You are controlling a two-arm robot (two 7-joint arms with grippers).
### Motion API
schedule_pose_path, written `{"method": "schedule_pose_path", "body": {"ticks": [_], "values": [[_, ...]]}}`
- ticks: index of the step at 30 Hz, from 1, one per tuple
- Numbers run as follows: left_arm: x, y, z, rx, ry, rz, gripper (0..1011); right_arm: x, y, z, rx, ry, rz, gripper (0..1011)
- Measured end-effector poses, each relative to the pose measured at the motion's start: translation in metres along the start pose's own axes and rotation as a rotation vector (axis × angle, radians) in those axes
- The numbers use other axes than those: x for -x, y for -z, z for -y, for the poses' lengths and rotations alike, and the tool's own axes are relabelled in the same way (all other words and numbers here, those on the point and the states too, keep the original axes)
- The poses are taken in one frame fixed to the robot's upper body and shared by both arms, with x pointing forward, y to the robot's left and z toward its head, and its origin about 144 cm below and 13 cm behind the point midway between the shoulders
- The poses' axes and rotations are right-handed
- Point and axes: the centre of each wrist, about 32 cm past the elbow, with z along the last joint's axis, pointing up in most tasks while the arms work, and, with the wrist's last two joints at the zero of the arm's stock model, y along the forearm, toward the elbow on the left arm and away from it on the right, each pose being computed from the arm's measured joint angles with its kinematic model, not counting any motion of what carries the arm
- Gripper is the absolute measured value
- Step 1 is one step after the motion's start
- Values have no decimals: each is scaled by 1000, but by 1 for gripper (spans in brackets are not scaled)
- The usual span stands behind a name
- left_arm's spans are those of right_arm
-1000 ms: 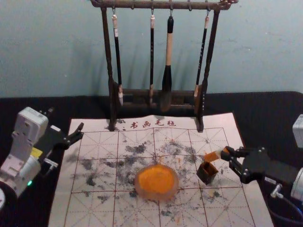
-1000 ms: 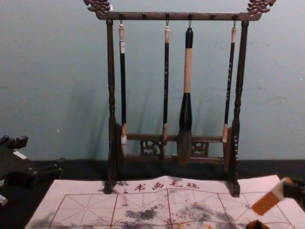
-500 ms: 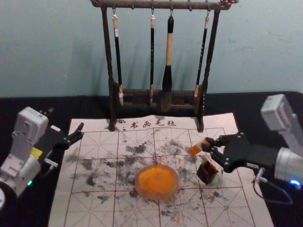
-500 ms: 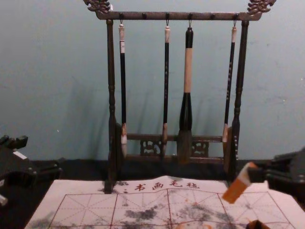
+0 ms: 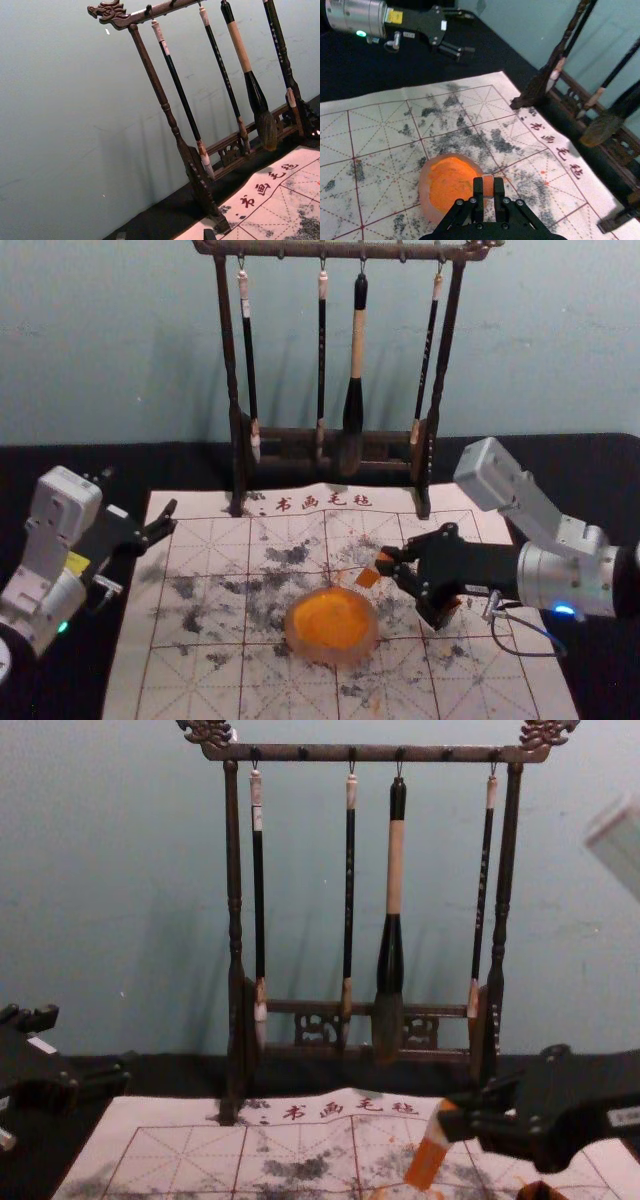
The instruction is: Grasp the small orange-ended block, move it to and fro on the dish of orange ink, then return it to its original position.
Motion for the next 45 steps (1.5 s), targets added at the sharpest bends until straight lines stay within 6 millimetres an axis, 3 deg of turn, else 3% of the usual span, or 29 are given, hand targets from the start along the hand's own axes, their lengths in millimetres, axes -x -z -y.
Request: {"method": "schedule_pose_path", "body": {"ticks": [17, 32, 45], "values": [[0, 0, 0, 0, 0, 0, 1001, -5, -15, -29, 69, -63, 33, 85], [0, 0, 0, 0, 0, 0, 1001, 2, -30, -29, 131, -131, 87, 85], [0, 0, 0, 0, 0, 0, 1001, 11, -32, -33, 154, -173, 75, 85]]}}
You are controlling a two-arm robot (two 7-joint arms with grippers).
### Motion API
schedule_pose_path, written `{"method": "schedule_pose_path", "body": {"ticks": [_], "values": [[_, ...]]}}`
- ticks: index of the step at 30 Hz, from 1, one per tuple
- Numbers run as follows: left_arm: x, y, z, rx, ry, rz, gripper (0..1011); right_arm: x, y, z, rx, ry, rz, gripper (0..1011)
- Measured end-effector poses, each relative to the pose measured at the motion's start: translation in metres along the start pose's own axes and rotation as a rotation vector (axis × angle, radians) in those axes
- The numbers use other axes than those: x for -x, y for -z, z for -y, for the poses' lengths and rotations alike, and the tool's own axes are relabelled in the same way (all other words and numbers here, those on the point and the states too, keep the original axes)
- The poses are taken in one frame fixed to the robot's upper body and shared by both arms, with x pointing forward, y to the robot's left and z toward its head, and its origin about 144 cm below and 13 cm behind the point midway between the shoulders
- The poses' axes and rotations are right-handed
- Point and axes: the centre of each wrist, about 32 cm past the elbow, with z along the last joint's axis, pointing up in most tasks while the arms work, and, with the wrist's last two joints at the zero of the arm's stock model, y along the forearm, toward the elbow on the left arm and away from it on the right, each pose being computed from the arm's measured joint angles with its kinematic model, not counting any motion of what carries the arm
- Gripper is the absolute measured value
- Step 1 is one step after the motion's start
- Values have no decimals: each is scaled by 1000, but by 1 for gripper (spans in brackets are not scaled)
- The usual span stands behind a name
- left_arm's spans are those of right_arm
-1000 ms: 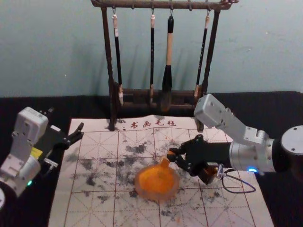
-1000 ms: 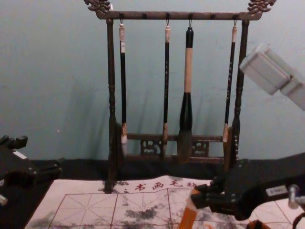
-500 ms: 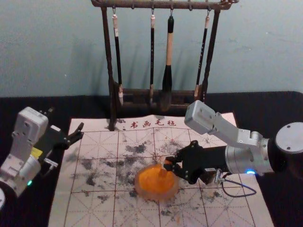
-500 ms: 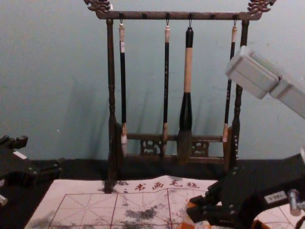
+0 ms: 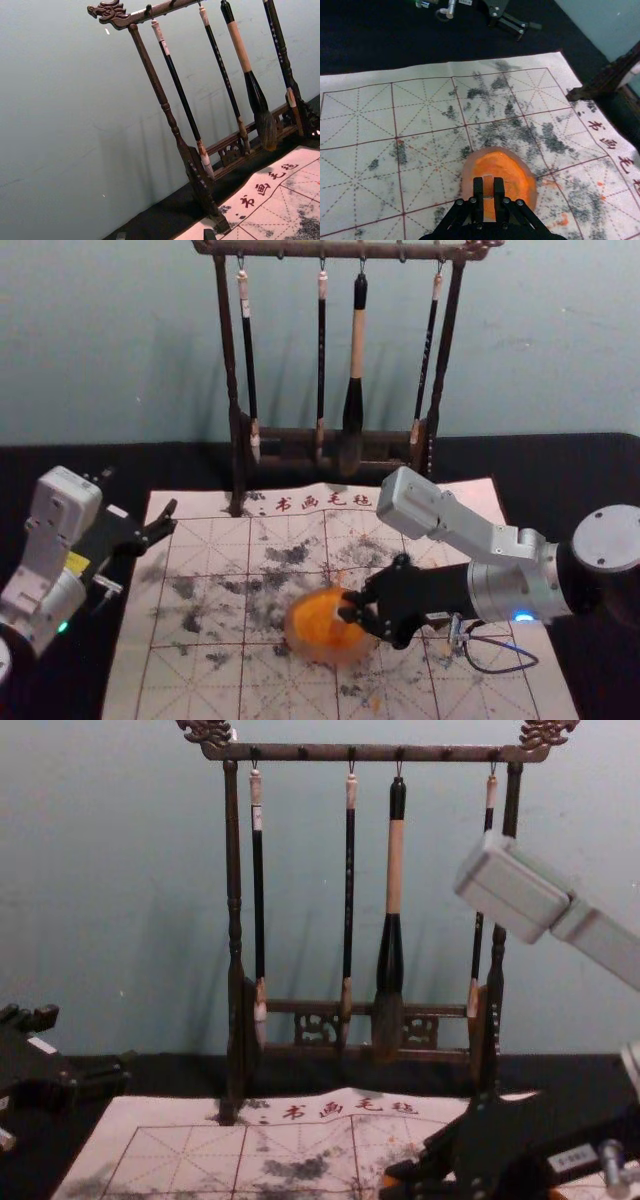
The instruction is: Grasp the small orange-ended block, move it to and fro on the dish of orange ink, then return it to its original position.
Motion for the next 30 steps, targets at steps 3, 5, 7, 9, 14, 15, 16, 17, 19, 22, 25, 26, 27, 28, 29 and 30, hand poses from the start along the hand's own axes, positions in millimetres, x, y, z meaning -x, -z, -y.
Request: {"method": "schedule_pose_path", "body": {"ticks": [3, 5, 7, 9, 14, 15, 16, 17, 19, 22, 25, 26, 27, 28, 29, 30], "values": [[0, 0, 0, 0, 0, 0, 1001, 1, 0, -2, 1, -8, -3, 85], [0, 0, 0, 0, 0, 0, 1001, 1, 1, -4, 2, -11, -6, 85], [0, 0, 0, 0, 0, 0, 1001, 0, 0, -5, 2, -11, -7, 85], [0, 0, 0, 0, 0, 0, 1001, -1, 0, -6, 2, -10, -9, 85], [0, 0, 0, 0, 0, 0, 1001, -3, -2, -9, 2, -7, -9, 85], [0, 0, 0, 0, 0, 0, 1001, -4, -2, -9, 2, -6, -9, 85], [0, 0, 0, 0, 0, 0, 1001, -4, -3, -10, 2, -5, -9, 85], [0, 0, 0, 0, 0, 0, 1001, -5, -3, -10, 2, -4, -9, 85], [0, 0, 0, 0, 0, 0, 1001, -6, -3, -11, 3, -1, -9, 85], [0, 0, 0, 0, 0, 0, 1001, -8, -4, -12, 5, 6, -8, 85], [0, 0, 0, 0, 0, 0, 1001, -11, -5, -14, 12, 12, -8, 85], [0, 0, 0, 0, 0, 0, 1001, -11, -5, -15, 13, 13, -9, 85], [0, 0, 0, 0, 0, 0, 1001, -12, -5, -15, 14, 15, -9, 85], [0, 0, 0, 0, 0, 0, 1001, -12, -5, -16, 15, 16, -10, 85], [0, 0, 0, 0, 0, 0, 1001, -13, -5, -16, 17, 20, -12, 85], [0, 0, 0, 0, 0, 0, 1001, -13, -4, -16, 18, 21, -13, 85]]}}
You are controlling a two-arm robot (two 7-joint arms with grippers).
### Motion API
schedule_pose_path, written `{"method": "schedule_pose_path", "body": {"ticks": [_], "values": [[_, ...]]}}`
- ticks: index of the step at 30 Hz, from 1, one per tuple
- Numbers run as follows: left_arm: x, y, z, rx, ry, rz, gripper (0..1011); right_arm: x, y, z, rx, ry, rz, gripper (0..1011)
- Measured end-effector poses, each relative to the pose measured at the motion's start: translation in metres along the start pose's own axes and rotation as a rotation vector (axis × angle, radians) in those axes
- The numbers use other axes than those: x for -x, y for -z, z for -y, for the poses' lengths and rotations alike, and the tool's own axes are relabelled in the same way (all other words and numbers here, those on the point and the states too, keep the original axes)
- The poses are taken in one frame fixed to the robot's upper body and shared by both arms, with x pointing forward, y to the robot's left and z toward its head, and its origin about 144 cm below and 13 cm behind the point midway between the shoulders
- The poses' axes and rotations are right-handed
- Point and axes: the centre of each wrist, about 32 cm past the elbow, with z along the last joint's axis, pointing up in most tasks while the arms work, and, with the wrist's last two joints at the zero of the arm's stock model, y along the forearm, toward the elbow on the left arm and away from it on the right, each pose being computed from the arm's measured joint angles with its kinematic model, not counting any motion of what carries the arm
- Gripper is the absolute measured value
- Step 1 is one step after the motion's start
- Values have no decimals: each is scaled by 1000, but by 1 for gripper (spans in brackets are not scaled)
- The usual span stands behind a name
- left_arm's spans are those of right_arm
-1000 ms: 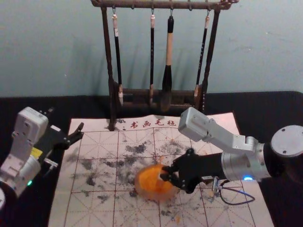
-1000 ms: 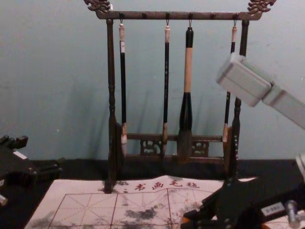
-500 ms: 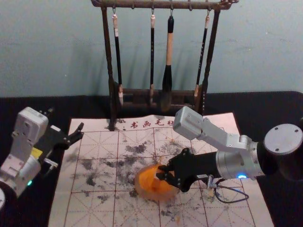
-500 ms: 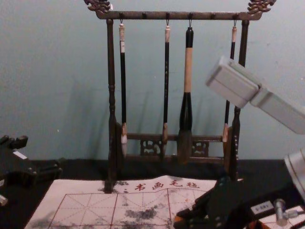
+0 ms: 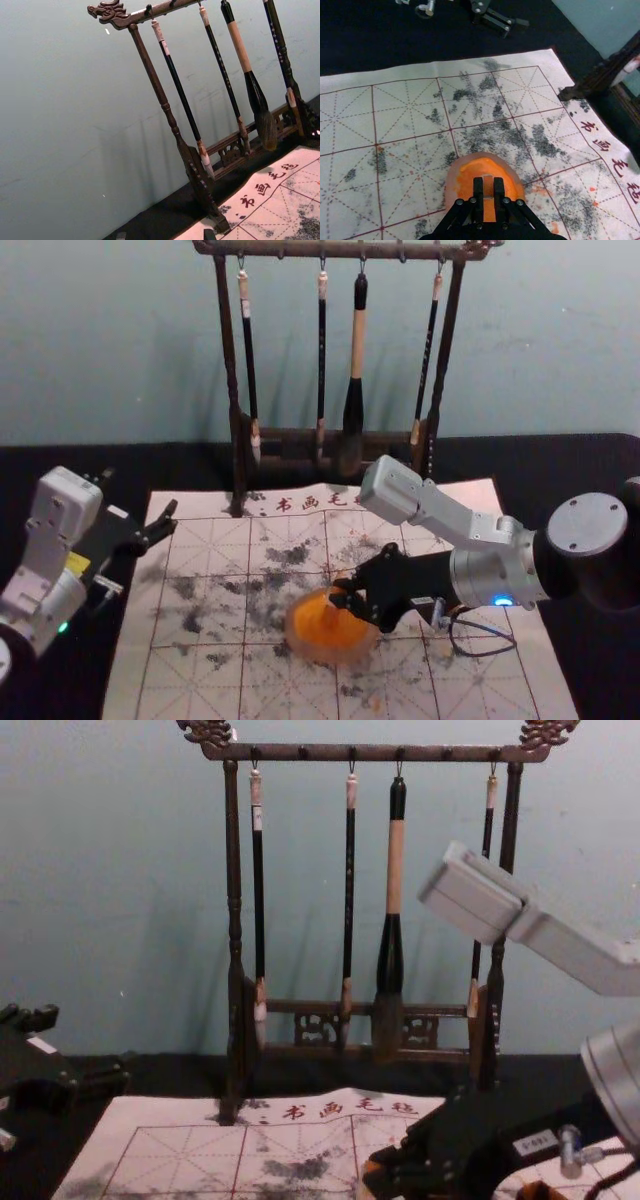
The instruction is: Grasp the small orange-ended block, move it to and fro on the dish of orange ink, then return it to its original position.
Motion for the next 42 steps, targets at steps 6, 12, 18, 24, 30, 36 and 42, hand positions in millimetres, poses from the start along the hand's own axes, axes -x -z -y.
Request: {"method": "schedule_pose_path", "body": {"ticks": [6, 12, 18, 24, 30, 36, 42], "values": [[0, 0, 0, 0, 0, 0, 1001, -3, 1, 1, 5, 14, -4, 85], [0, 0, 0, 0, 0, 0, 1001, -4, 2, 7, 7, 30, -5, 85], [0, 0, 0, 0, 0, 0, 1001, 1, 4, 17, 4, 29, -2, 85], [0, 0, 0, 0, 0, 0, 1001, 7, 6, 24, 1, 15, 1, 85], [0, 0, 0, 0, 0, 0, 1001, 13, 8, 29, 0, -4, 3, 85], [0, 0, 0, 0, 0, 0, 1001, 17, 8, 26, -2, -20, 5, 85], [0, 0, 0, 0, 0, 0, 1001, 17, 5, 20, -3, -32, 10, 85]]}}
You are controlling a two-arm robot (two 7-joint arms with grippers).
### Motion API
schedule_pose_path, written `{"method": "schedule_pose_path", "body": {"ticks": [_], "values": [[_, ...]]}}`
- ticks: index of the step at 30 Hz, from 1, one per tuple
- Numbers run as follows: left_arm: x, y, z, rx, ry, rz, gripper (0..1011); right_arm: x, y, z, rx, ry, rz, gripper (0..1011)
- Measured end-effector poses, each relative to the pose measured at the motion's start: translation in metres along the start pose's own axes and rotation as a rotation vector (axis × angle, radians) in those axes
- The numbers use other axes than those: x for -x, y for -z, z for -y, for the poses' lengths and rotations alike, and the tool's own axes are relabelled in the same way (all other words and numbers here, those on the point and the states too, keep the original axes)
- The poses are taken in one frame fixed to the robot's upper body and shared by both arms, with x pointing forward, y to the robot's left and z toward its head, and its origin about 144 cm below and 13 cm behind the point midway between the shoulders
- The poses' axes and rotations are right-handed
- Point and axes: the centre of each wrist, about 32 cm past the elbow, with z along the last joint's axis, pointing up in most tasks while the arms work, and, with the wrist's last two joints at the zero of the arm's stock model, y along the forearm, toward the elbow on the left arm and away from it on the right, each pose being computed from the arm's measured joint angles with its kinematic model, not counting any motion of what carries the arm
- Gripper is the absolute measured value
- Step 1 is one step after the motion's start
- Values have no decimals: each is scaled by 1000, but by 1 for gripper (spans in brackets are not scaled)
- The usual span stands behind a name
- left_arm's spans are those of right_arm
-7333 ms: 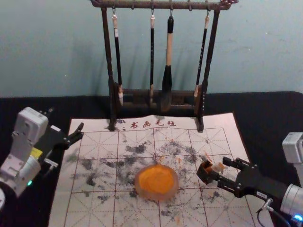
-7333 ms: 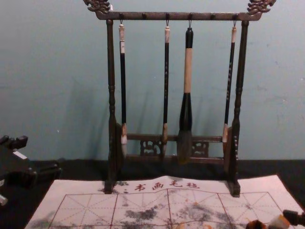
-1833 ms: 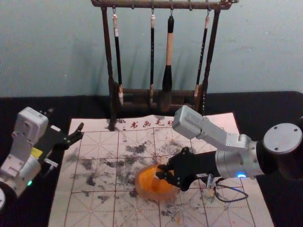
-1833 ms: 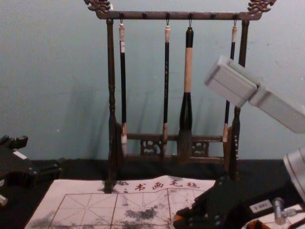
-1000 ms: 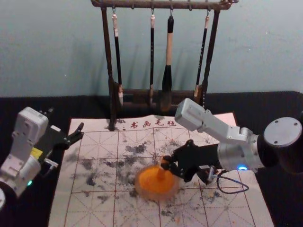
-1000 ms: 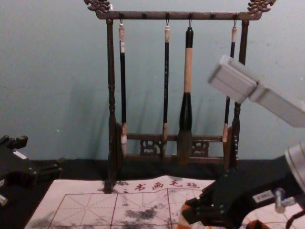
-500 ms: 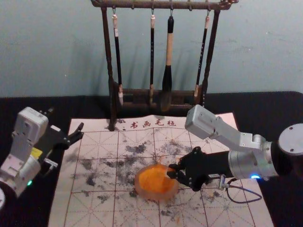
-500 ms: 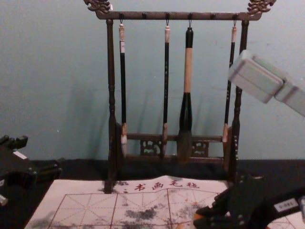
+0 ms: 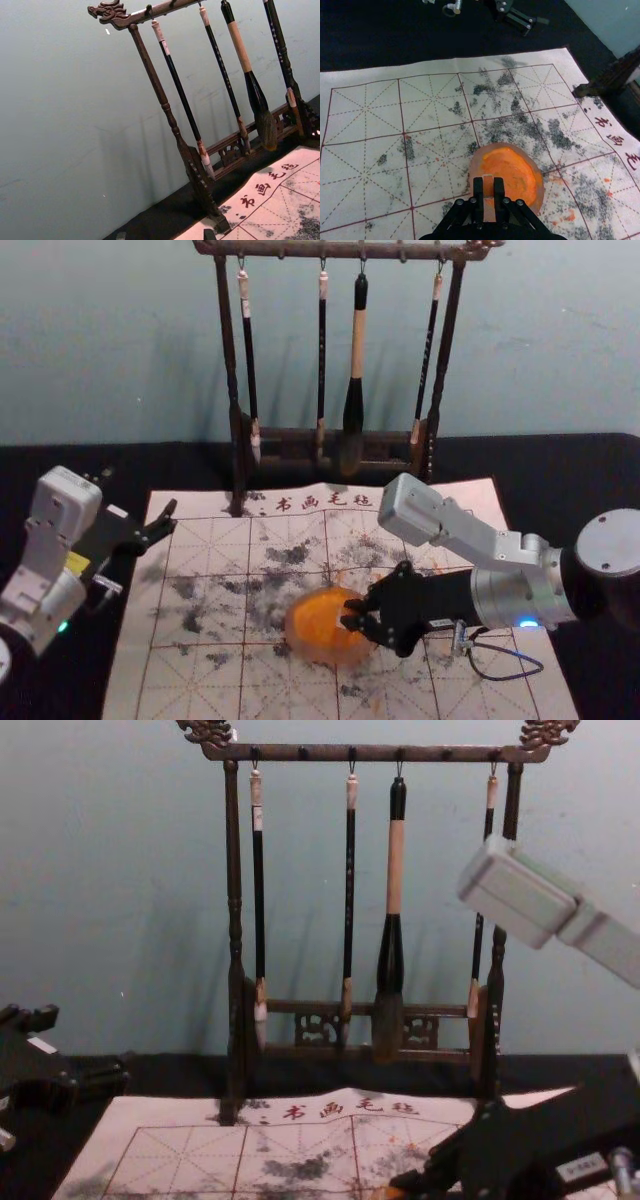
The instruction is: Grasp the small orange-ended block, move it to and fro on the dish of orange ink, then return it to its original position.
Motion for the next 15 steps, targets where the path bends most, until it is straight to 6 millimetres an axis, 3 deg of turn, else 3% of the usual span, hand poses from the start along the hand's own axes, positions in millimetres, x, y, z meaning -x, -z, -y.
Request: {"method": "schedule_pose_path", "body": {"ticks": [15], "values": [[0, 0, 0, 0, 0, 0, 1001, -11, -7, -13, 16, 5, 20, 85]]}}
